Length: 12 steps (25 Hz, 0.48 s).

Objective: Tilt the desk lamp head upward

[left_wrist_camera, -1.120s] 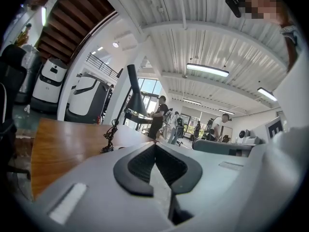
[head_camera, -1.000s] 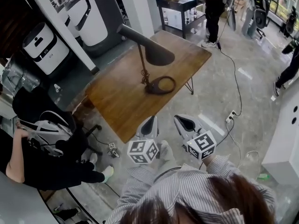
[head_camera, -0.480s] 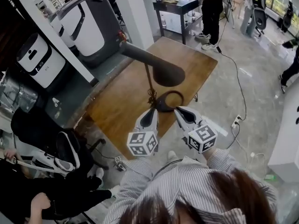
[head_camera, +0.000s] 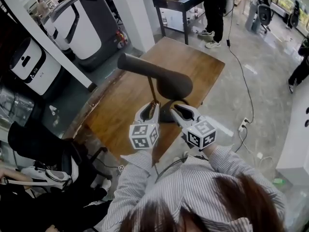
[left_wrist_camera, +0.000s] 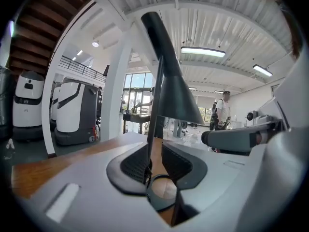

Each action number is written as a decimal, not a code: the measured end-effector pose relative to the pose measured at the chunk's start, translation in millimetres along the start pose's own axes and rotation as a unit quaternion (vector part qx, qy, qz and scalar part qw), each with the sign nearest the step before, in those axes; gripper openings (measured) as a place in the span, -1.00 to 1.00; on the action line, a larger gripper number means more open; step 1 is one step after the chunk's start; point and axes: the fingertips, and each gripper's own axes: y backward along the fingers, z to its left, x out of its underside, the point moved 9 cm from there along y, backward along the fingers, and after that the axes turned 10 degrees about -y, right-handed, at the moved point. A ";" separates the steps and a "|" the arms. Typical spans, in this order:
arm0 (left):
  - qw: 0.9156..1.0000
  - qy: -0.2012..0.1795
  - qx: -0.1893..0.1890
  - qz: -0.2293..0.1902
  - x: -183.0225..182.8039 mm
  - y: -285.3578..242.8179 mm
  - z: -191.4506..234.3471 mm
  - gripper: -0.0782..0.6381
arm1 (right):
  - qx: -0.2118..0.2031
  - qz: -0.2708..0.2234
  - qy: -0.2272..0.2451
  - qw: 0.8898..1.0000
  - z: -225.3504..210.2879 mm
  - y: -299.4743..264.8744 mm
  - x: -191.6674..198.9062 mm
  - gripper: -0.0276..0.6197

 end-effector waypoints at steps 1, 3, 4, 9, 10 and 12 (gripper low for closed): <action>1.000 0.002 -0.002 0.006 1.3 -5.6 1.5 -0.52 | -0.005 -0.004 -0.004 1.000 -1.6 -4.3 -1.7 -0.72; 1.000 0.007 -0.007 0.013 3.3 -14.9 5.2 -0.49 | -0.018 -0.018 -0.018 1.000 -3.1 -11.4 -5.7 -0.72; 1.000 0.009 -0.008 0.014 4.2 -18.7 7.1 -0.48 | -0.025 -0.026 -0.025 0.999 -3.1 -14.5 -6.9 -0.72; 0.999 0.016 -0.008 0.030 11.0 -34.4 12.3 -0.45 | -0.046 -0.054 -0.052 0.996 -5.0 -23.2 -5.2 -0.72; 0.999 0.017 -0.008 0.032 11.5 -36.3 13.3 -0.45 | -0.047 -0.056 -0.058 0.996 -5.3 -24.6 -5.3 -0.72; 0.999 0.016 -0.005 0.035 10.3 -39.4 15.2 -0.46 | -0.050 -0.061 -0.069 0.994 -5.6 -27.0 -6.5 -0.72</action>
